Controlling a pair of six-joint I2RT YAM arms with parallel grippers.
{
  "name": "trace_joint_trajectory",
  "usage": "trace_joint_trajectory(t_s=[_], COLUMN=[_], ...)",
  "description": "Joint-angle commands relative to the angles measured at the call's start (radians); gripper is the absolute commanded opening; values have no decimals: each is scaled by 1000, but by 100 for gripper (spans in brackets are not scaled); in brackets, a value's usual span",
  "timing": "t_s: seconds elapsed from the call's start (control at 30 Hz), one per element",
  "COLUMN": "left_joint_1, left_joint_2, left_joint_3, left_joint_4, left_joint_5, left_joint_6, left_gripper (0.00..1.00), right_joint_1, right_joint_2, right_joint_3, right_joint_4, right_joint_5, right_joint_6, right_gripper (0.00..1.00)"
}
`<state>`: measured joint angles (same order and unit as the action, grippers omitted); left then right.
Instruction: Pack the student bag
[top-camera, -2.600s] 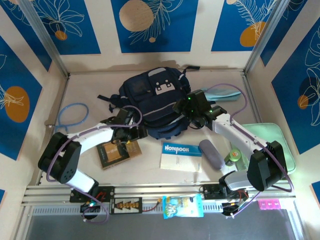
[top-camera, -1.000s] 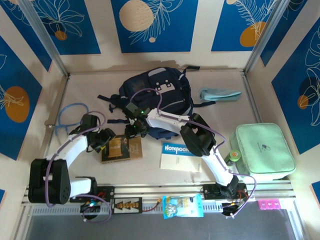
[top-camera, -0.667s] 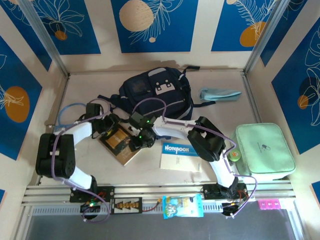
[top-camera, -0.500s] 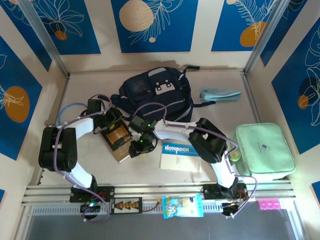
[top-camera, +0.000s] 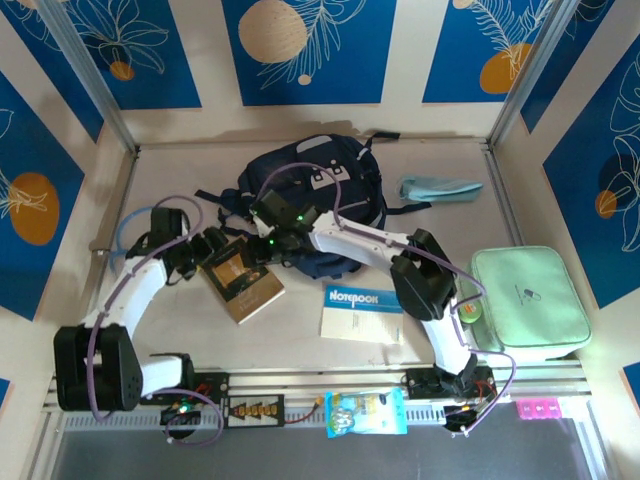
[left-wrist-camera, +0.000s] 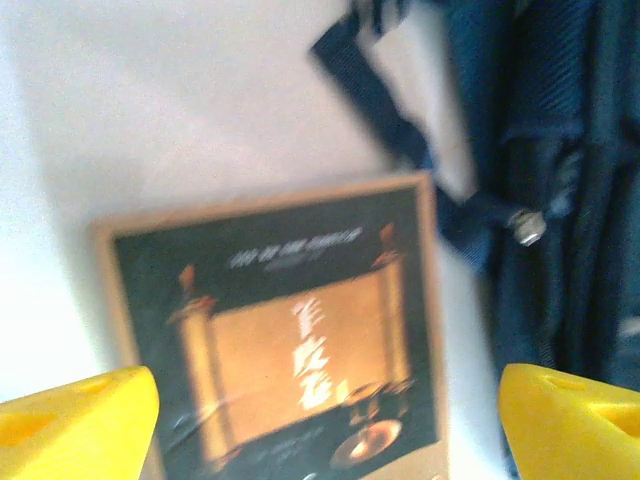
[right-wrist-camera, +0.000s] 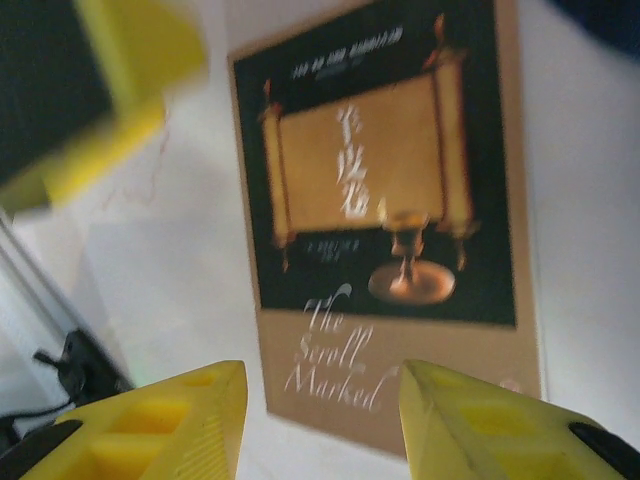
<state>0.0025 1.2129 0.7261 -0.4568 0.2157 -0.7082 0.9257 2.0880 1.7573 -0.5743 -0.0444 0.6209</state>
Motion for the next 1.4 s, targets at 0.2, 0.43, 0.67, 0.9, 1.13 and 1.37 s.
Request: trace_joint_trajectory(t_s=[0.2, 0.43, 0.67, 0.9, 1.13, 1.37], left_joint_1=[10, 10, 10, 9, 8, 9], left_joint_2=[-27, 0, 36, 21, 13, -89], left_joint_3=[-137, -192, -214, -227, -262, -226], left_joint_4=[-52, 22, 94, 126, 312, 300], left_joint_5=[27, 84, 148, 172, 363, 472], left_joint_6=[-11, -33, -25, -37, -88, -56], left_gripper=[75, 68, 63, 54, 51, 51], right_joint_1=[-22, -24, -18, -16, -26, -33], right_joint_2=[200, 253, 285, 316, 322, 336], right_joint_3=[211, 220, 214, 191, 138, 140], right_joint_4=[-160, -190, -212, -247, -233, -227], right_joint_5=[92, 110, 115, 148, 136, 131], right_joint_6=[-27, -1, -7, 20, 34, 22], right_gripper=[40, 33, 27, 19, 19, 19])
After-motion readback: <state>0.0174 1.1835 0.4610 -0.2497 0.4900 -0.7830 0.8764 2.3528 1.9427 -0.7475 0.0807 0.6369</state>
